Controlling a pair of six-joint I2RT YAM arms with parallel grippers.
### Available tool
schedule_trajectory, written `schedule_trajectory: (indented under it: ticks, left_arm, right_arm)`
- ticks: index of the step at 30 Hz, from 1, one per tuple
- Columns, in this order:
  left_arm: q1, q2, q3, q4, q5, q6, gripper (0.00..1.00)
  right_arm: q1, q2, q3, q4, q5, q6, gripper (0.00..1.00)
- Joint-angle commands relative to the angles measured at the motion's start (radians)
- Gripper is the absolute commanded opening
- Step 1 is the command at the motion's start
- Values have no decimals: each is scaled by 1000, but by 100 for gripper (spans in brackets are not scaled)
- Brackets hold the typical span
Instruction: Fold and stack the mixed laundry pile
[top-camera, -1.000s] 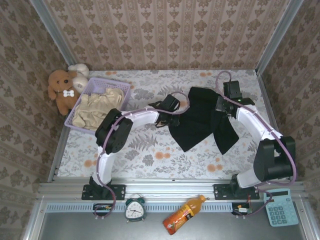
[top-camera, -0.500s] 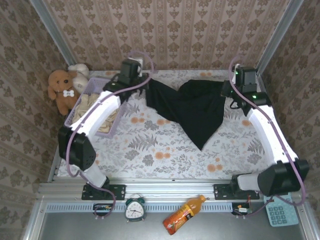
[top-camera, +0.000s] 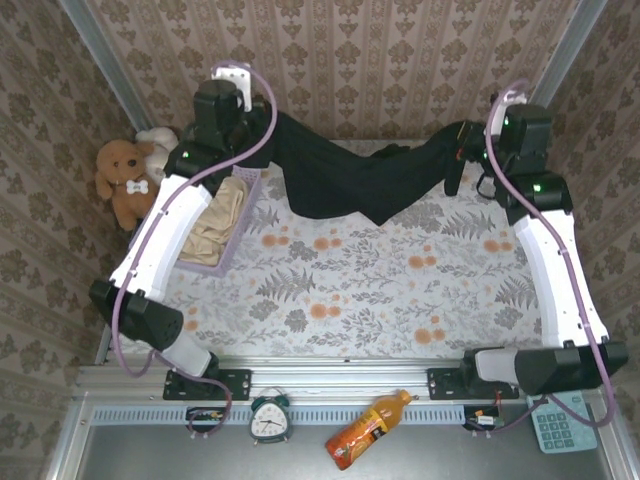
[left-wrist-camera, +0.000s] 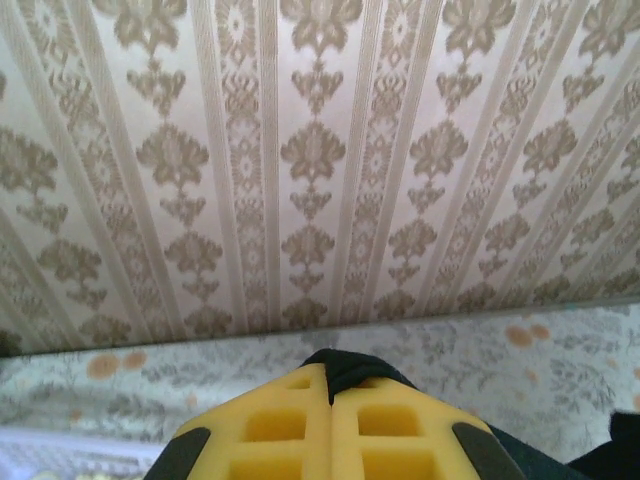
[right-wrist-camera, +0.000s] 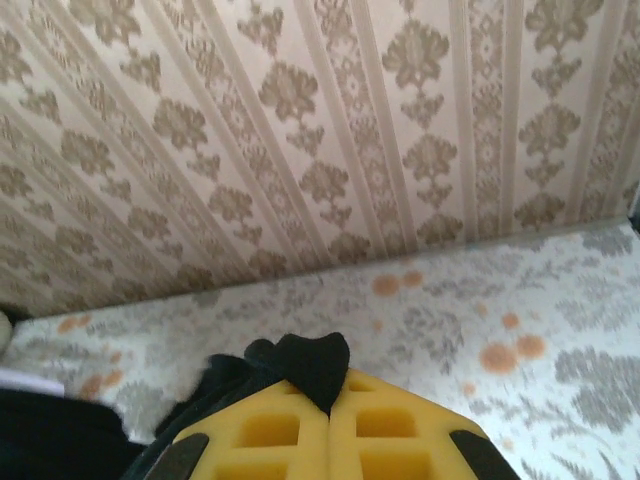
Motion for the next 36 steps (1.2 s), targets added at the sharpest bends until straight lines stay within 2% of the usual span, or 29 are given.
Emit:
schedule_trajectory:
  ticks: [1, 7, 10, 13, 18, 19, 23, 26, 27, 28, 29, 30, 31, 32, 33, 36]
  left_arm:
    - [29, 115, 162, -44, 19, 48, 0]
    - [63, 322, 576, -213, 78, 30, 0]
    - [54, 279, 581, -191, 86, 48, 0]
    - [37, 147, 403, -86, 96, 65, 0]
    - [-16, -147, -108, 91, 71, 52, 0]
    - [-51, -210, -229, 113, 55, 27, 0]
    - [-88, -406, -659, 154, 55, -180, 0]
    - [-122, -438, -813, 71, 47, -267, 0]
    - [-127, -425, -837, 45, 60, -283, 3]
    - [-128, -407, -844, 23, 78, -286, 15]
    - [-130, -381, -836, -8, 82, -288, 31]
    - [-130, -355, -817, -37, 76, -283, 50]
    - [-130, -332, -797, -60, 58, -279, 64]
    - [-130, -308, -768, -75, 40, -274, 75]
    - [-130, -288, -744, -68, 34, -264, 81]
    - [-133, -238, -681, 1, 83, -253, 83]
  right_arm:
    - [-34, 126, 142, 87, -55, 34, 0]
    - [-76, 315, 494, -30, -207, 102, 0]
    - [-80, 284, 480, -31, -207, 103, 0]
    - [-93, 208, 368, -3, -210, 107, 0]
    - [-120, 76, 108, 0, -231, 135, 0]
    - [-123, 54, 41, 0, -235, 141, 0]
    - [-146, -79, -213, -11, -184, 162, 0]
    - [-183, -120, -361, -16, -183, 190, 0]
    - [-193, -122, -399, -15, -190, 197, 0]
    - [-201, -117, -423, -17, -201, 198, 0]
    - [-207, -103, -440, -21, -210, 198, 8]
    - [-211, -81, -452, -21, -208, 195, 24]
    - [-214, -58, -458, -21, -205, 188, 42]
    - [-215, -25, -458, -26, -194, 173, 64]
    - [-215, 9, -451, -42, -164, 157, 76]
    - [-214, 79, -447, -77, -106, 126, 81]
